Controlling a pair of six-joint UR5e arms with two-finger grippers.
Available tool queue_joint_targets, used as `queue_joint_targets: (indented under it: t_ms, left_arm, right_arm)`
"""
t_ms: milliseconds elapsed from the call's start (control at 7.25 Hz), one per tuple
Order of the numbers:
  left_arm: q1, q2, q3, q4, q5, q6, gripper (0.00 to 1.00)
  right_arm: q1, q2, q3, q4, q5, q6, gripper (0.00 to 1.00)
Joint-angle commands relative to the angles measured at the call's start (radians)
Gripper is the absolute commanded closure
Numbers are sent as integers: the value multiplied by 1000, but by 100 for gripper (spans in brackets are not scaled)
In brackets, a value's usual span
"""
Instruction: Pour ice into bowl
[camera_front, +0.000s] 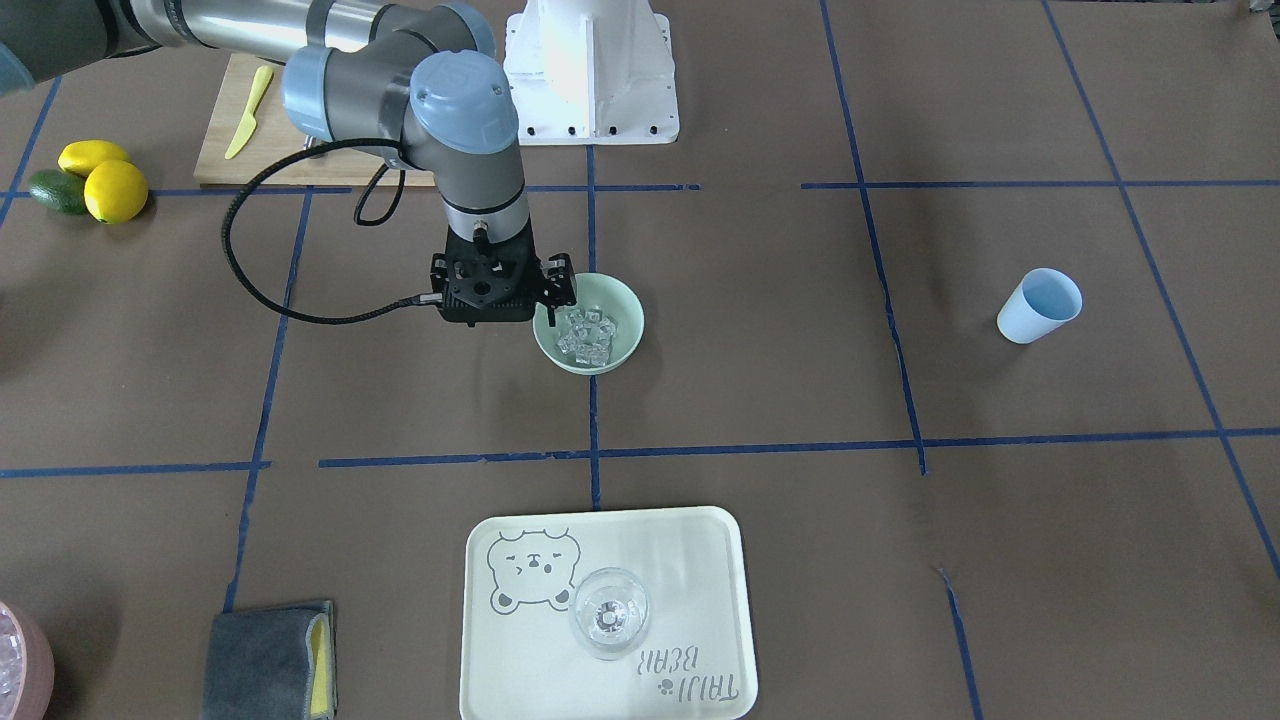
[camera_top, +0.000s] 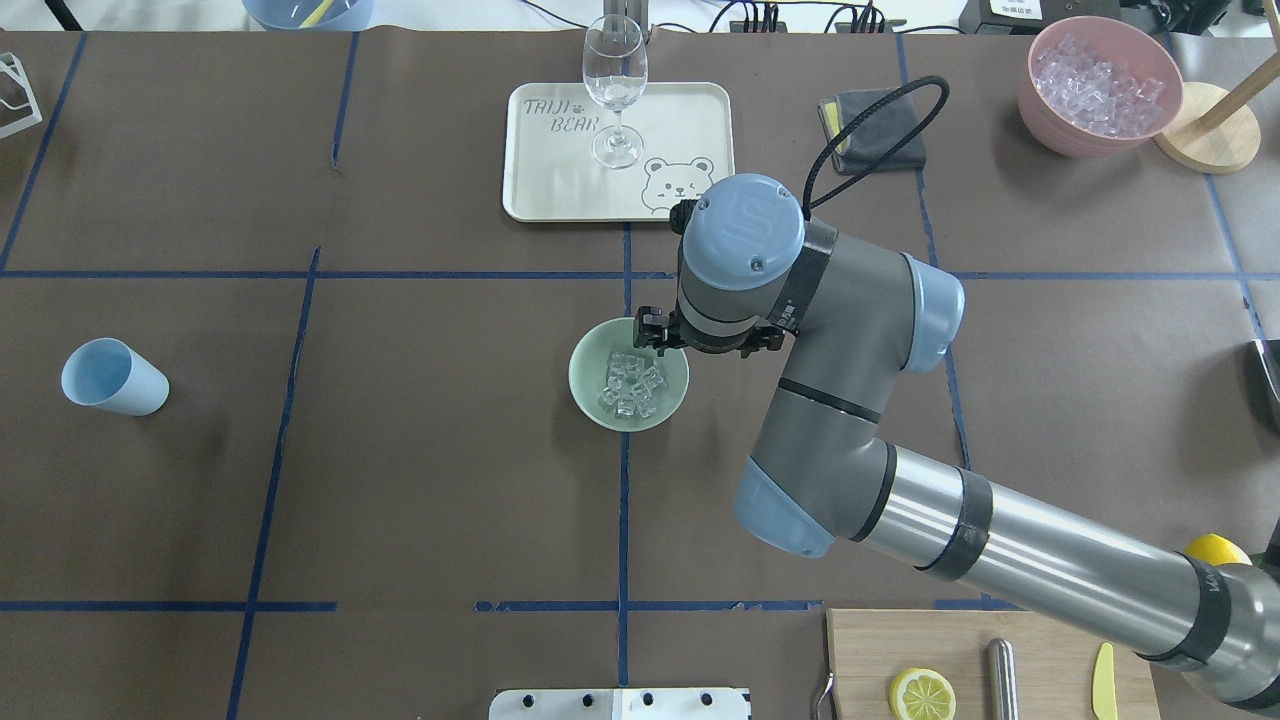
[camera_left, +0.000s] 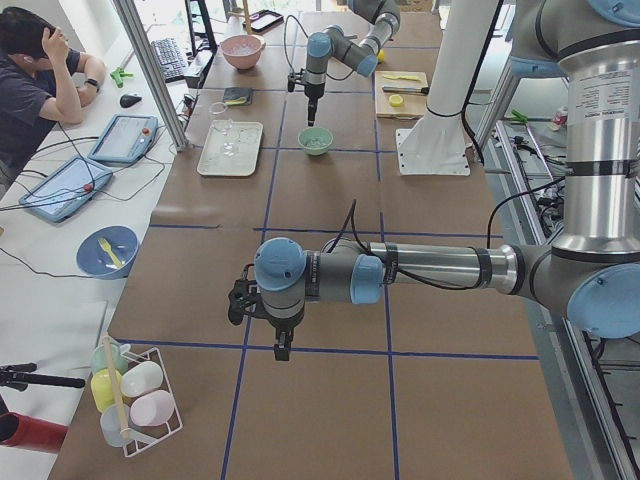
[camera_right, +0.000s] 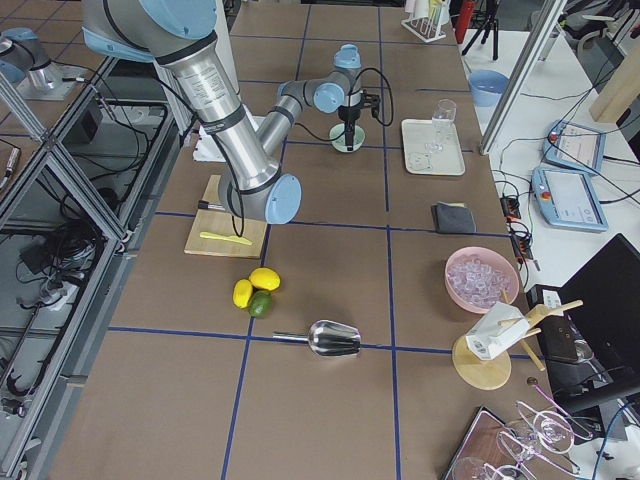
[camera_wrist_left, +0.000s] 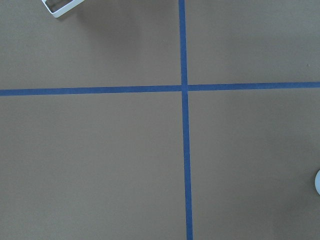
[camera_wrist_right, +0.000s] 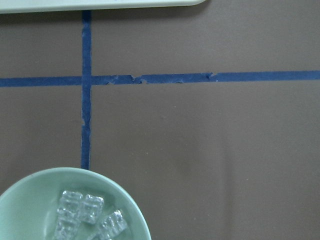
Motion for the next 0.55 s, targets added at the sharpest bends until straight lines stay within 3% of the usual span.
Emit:
queue_joint_targets:
  t_ms: [0, 138, 414]
  left_arm:
    - [0, 0, 1, 0, 0, 1, 0]
    - [0, 0, 3, 0, -1, 1, 0]
    - [0, 0, 3, -2, -1, 1, 0]
  right_arm:
    - [-14, 10, -35, 23, 1, 9, 30]
    - [-16, 10, -32, 21, 5, 27, 49]
    - [-20, 9, -28, 23, 7, 26, 48]
